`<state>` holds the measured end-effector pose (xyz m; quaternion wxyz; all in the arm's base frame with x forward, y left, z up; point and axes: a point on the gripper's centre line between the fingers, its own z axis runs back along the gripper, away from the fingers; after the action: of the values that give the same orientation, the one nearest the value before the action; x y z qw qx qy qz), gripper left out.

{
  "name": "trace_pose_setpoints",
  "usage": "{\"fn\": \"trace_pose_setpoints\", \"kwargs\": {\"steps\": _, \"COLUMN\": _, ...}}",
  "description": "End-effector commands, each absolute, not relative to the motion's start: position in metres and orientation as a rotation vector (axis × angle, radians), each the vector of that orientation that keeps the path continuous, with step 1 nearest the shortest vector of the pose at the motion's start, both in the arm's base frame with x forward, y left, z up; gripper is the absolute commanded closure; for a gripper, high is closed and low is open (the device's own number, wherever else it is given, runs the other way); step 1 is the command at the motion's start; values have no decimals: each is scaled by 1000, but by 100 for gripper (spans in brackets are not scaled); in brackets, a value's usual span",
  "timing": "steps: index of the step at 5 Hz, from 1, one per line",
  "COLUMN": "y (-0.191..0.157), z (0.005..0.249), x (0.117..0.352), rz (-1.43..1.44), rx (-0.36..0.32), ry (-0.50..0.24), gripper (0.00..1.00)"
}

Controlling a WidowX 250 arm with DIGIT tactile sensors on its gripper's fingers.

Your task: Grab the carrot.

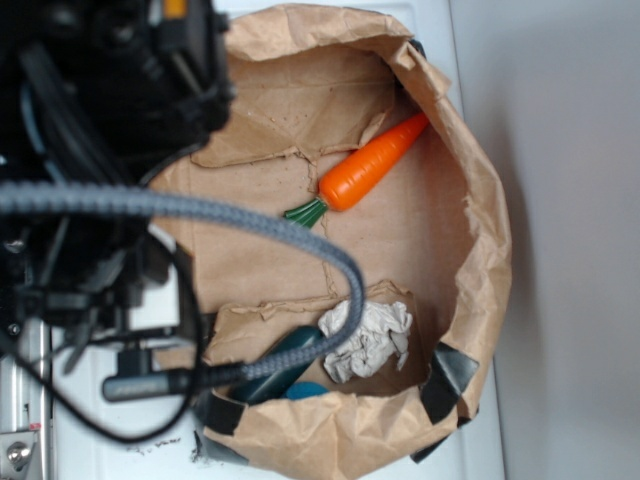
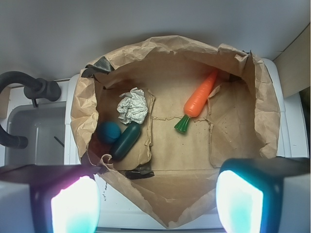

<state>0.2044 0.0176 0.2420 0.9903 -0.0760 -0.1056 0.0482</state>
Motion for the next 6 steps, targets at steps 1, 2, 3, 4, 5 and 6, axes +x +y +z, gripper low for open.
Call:
{"fn": "trace_pose_setpoints", "kwargs": {"steps": 1, "y": 23, "z": 215, "x": 228, "rz": 140, "rx": -78, "ry": -204, "gripper": 0}}
{"fn": "trace_pose_setpoints", "kwargs": {"steps": 2, "y": 27, "z": 190, "x": 235, "rz": 174, "rx": -19, "ry": -184, "gripper": 0}}
{"fn": "trace_pose_setpoints", "kwargs": {"steps": 3, "y": 29, "z": 162, "x": 243, "rz": 185, "rx": 22, "ry": -171, "gripper": 0}}
{"fn": "trace_pose_setpoints", "kwargs": {"steps": 4, "y": 25, "z": 135, "x": 255, "rz": 181, "rx": 31, "ry": -181, "gripper": 0}}
{"fn": "trace_pose_setpoints", "kwargs": {"steps": 5, "y": 23, "z": 111, "x": 268, "rz": 194, "rx": 51, "ry": -189, "gripper": 0}}
{"fn": "trace_pose_setpoints", "kwargs": {"steps": 6, "y": 24, "z": 95, "x": 281, "rz": 213, "rx": 78, "ry": -182, "gripper": 0}}
